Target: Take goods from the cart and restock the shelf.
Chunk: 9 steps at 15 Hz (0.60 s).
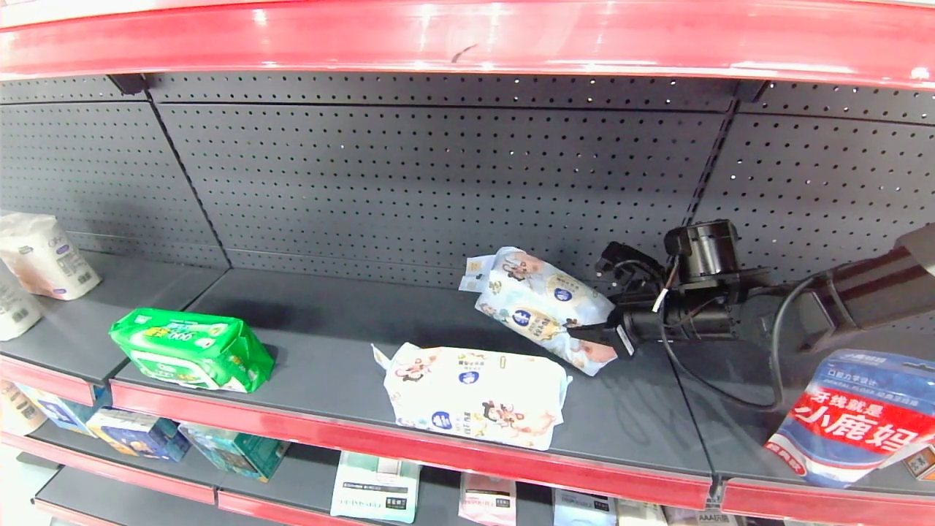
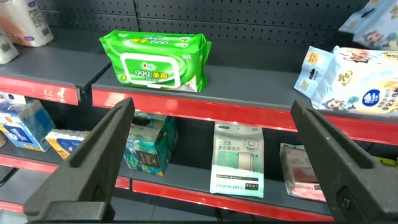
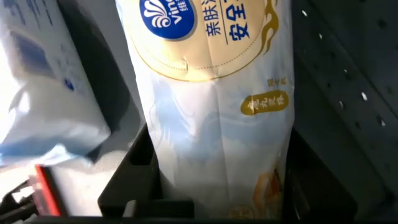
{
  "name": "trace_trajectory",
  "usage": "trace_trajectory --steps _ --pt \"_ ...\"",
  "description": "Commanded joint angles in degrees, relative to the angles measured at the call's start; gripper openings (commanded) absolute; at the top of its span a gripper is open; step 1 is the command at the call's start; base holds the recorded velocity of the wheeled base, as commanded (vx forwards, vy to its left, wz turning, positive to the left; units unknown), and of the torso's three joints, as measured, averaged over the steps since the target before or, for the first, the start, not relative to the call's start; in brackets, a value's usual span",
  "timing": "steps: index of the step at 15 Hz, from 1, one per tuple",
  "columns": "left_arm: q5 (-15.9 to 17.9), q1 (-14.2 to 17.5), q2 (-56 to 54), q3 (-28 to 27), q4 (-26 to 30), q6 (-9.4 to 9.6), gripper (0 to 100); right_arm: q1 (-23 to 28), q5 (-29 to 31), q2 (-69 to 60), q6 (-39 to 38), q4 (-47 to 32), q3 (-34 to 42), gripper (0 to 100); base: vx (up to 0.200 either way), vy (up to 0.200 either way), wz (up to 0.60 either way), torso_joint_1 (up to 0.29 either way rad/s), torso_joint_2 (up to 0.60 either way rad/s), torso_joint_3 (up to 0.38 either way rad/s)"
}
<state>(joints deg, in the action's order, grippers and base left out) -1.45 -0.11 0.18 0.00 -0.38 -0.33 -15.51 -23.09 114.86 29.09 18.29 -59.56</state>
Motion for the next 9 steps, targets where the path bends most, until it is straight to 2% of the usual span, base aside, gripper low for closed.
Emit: trace_trajectory --steps 1,9 --pt "0.0 0.0 0.0 0.0 0.0 -0.02 100 -0.2 0.0 2.5 0.1 0.0 -1.8 0 0.000 0.000 0.00 0.000 0.00 0.000" --pt "0.0 0.0 0.0 0.0 0.0 -0.02 100 -1.6 0.9 4.6 2.9 -0.1 -4.0 0 0.000 0.000 0.00 0.000 0.00 0.000"
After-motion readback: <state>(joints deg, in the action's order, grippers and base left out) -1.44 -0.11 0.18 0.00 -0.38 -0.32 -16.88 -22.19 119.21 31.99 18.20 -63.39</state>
